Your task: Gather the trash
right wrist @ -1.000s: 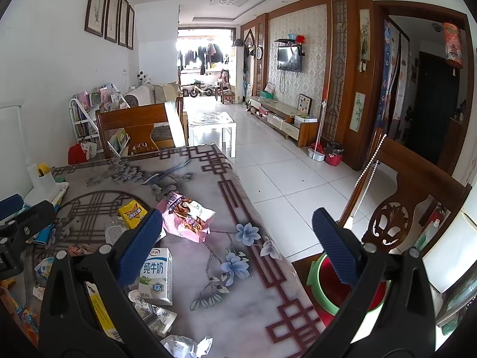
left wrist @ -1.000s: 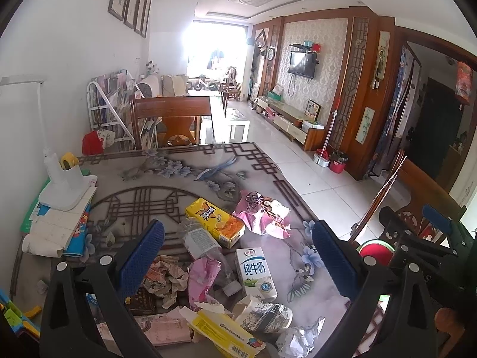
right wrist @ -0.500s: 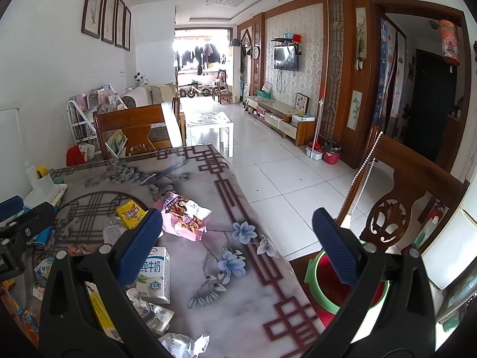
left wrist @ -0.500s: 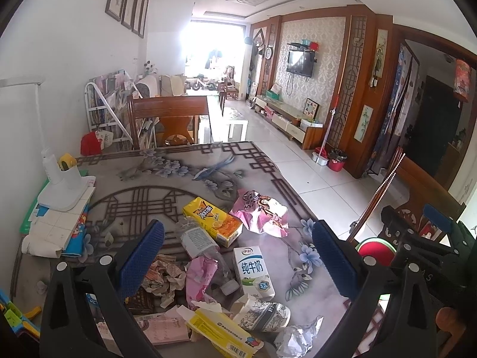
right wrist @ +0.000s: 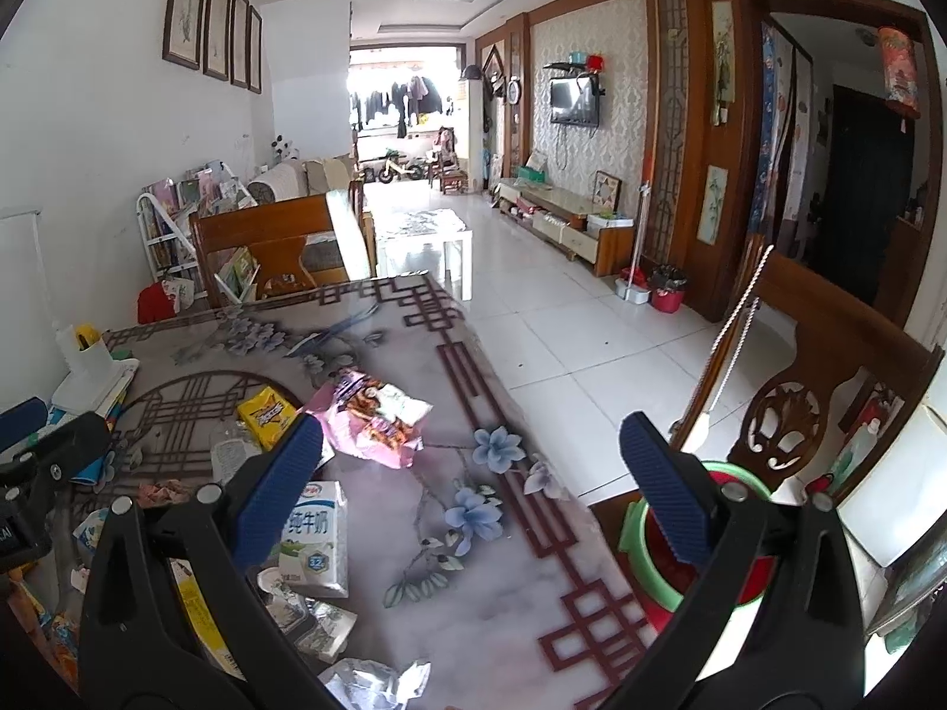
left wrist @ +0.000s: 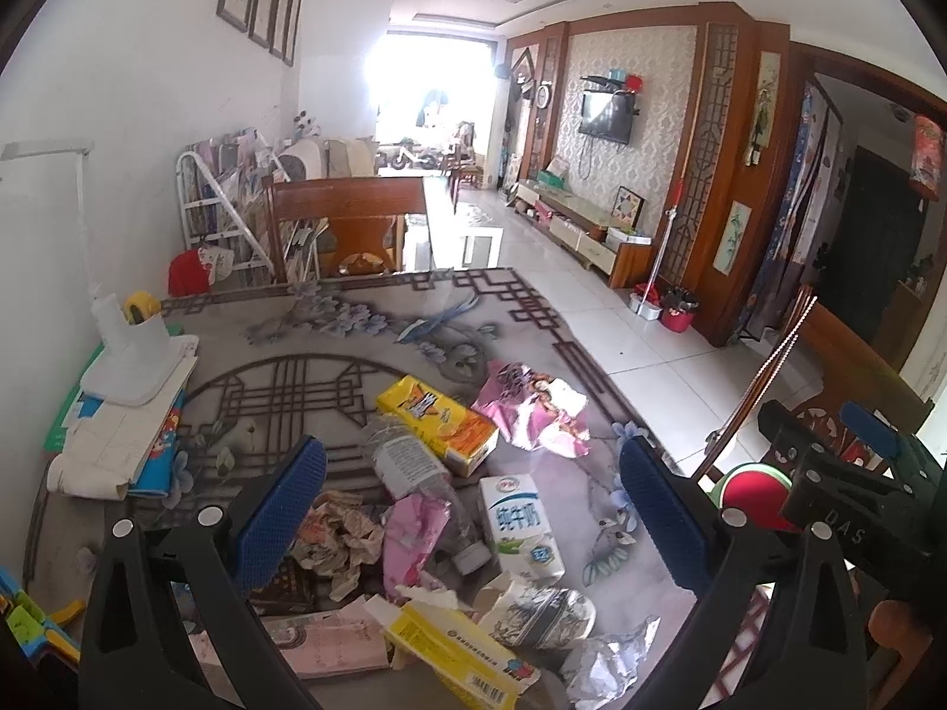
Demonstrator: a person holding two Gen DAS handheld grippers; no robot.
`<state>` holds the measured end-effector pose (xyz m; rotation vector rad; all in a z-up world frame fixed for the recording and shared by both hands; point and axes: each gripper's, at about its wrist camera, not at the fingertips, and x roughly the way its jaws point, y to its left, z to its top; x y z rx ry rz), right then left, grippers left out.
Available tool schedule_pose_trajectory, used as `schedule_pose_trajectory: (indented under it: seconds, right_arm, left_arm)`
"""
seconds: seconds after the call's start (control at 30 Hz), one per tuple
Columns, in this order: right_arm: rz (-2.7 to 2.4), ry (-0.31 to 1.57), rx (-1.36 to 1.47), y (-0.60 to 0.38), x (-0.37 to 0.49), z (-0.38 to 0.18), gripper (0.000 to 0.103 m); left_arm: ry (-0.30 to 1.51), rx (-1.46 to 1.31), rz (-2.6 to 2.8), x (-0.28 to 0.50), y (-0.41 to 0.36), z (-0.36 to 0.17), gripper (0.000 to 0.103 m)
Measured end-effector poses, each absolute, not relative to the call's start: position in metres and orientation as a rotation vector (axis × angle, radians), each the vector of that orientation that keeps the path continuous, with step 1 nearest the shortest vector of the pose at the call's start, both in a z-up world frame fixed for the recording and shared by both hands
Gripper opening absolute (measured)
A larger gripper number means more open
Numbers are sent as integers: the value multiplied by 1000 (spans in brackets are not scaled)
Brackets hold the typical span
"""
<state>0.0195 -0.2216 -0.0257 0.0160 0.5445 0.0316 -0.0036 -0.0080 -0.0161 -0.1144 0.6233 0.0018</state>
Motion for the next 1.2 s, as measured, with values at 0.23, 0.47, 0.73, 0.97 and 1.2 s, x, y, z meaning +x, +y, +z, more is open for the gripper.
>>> schedule_pose_trajectory:
  seconds: [0.23,0.47,0.73,0.97,1.2]
  right_arm:
    - [123,551,9,-202,25,-35,99]
    - [247,639,-53,-173,30,-53,99]
    - [461,777,-114,-120,32,-81,99]
    - [709,918,-214,-65,30,-102,99]
    - [896,1067,-304,-16,32,-122,99]
  left_arm:
    - [632,-136,37,-10,14,-27,95]
    - [766,-156,129,-52,64,-68,94]
    - [966,-211,309,-116,139,-128,76]
    - [1009,-82,223,-143,162,-166,78]
    - [1110,-92,200,-130,170,-198,80]
